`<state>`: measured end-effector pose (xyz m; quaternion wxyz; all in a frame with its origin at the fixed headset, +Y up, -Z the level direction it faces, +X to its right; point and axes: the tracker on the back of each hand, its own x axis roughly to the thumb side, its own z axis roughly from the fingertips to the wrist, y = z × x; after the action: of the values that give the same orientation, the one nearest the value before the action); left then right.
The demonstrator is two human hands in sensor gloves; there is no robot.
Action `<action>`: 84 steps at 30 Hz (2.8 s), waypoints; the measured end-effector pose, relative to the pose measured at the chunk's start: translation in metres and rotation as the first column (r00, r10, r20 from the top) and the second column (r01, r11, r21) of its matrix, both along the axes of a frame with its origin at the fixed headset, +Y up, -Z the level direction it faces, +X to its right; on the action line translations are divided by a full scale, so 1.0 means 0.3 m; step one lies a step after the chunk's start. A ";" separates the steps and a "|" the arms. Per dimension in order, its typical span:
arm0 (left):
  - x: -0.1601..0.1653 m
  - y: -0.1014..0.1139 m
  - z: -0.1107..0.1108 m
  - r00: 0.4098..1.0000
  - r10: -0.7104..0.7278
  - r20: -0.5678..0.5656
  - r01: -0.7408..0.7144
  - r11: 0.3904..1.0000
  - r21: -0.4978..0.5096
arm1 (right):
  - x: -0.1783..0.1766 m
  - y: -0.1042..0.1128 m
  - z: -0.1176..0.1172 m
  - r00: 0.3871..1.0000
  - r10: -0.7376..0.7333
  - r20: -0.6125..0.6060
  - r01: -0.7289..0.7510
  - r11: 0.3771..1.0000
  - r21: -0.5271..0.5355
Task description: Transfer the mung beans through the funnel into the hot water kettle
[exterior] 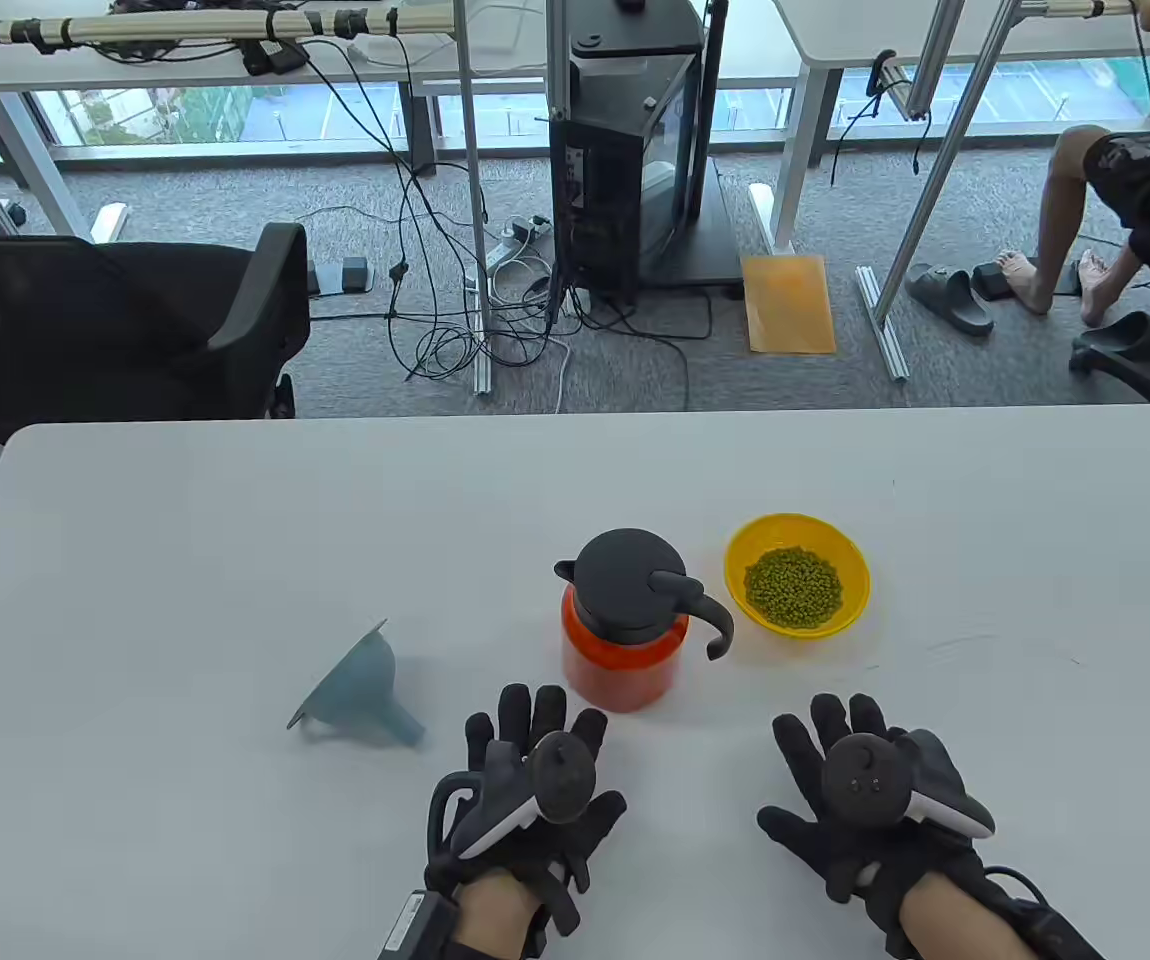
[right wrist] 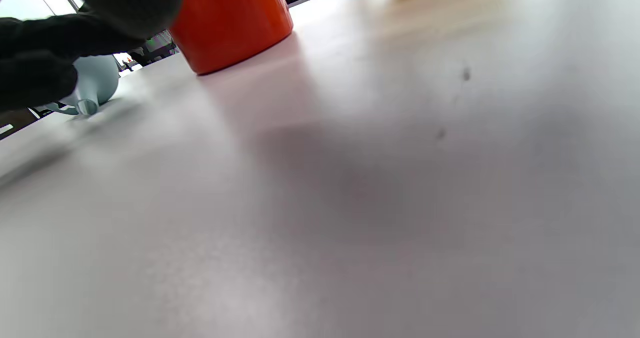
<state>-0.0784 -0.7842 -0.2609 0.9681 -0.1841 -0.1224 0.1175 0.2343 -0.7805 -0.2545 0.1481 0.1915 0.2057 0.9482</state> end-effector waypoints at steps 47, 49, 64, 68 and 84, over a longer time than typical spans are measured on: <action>-0.047 0.033 -0.009 0.994 0.110 -0.023 -0.111 0.994 -0.021 | -0.291 0.427 -0.308 0.991 -0.133 -0.023 0.135 0.984 0.114; -0.049 0.032 -0.008 0.994 0.111 -0.024 -0.111 0.994 -0.020 | -0.338 0.441 -0.342 0.998 -0.059 -0.012 0.060 0.980 0.189; -0.041 0.023 -0.009 0.993 0.120 -0.005 -0.120 0.992 -0.038 | -0.575 0.481 -0.482 0.998 0.031 -0.054 -0.023 0.990 0.141; -0.039 0.020 -0.011 0.992 0.129 -0.004 -0.129 0.991 -0.043 | -0.579 0.448 -0.496 0.994 0.091 -0.053 -0.085 0.990 0.109; -0.039 0.015 -0.013 0.988 0.153 0.009 -0.152 0.987 -0.059 | -0.504 0.616 -0.413 0.989 -0.125 -0.075 0.144 0.911 0.387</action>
<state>-0.0901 -0.7796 -0.2649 0.9498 -0.2029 -0.1392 0.1934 0.0829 -0.5955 -0.3783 0.1670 0.2538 0.0020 0.9527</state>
